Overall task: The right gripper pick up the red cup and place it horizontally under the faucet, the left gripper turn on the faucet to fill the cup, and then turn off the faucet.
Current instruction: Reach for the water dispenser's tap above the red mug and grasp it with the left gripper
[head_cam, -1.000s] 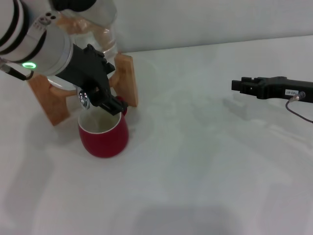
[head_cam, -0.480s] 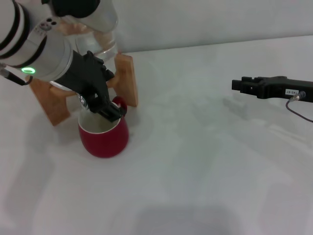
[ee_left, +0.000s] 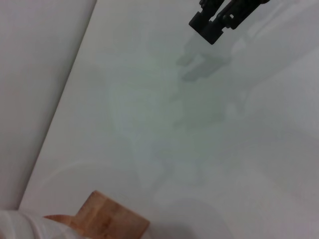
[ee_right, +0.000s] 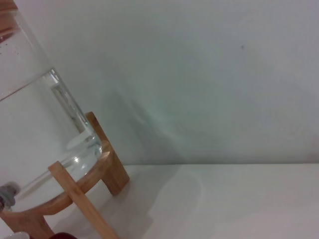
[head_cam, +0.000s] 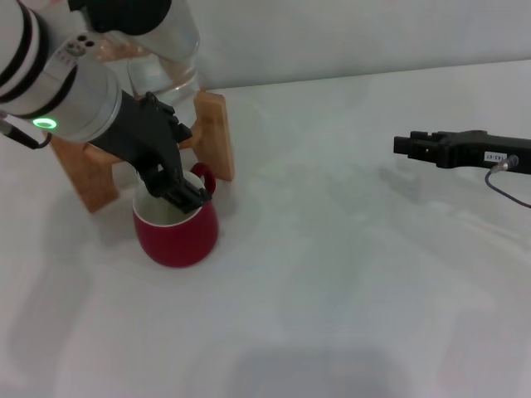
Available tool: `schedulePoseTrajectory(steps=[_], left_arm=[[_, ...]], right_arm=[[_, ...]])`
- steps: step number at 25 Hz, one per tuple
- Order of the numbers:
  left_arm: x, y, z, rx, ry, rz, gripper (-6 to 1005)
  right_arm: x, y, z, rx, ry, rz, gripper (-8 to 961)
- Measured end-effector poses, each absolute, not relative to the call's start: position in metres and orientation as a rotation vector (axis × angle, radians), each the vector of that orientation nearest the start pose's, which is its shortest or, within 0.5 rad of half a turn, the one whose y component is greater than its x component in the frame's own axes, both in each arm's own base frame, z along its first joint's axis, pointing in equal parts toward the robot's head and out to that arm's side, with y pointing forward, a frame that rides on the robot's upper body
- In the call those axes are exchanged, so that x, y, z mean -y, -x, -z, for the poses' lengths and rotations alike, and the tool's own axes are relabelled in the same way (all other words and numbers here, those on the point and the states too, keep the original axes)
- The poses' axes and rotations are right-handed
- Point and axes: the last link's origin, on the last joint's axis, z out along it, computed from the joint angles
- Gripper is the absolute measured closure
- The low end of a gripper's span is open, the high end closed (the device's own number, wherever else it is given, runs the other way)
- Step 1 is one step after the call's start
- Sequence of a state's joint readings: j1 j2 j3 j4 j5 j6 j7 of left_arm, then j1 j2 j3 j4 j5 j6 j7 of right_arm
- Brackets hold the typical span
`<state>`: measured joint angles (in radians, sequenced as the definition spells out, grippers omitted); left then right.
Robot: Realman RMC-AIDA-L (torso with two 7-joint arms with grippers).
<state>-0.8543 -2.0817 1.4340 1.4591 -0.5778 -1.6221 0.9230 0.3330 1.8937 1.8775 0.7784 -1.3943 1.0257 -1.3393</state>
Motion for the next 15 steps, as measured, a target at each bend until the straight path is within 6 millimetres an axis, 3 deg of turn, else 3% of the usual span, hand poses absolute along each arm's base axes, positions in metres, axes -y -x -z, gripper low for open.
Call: schedulePoseTrajectory(steps=[15], left_arm=[[-0.3726,0.0530,-0.0056,-0.059,2.754,-0.469,123]], right_arm=[[-0.3607,-0.3043,-0.0506,-1.109,2.220,-0.683,551]])
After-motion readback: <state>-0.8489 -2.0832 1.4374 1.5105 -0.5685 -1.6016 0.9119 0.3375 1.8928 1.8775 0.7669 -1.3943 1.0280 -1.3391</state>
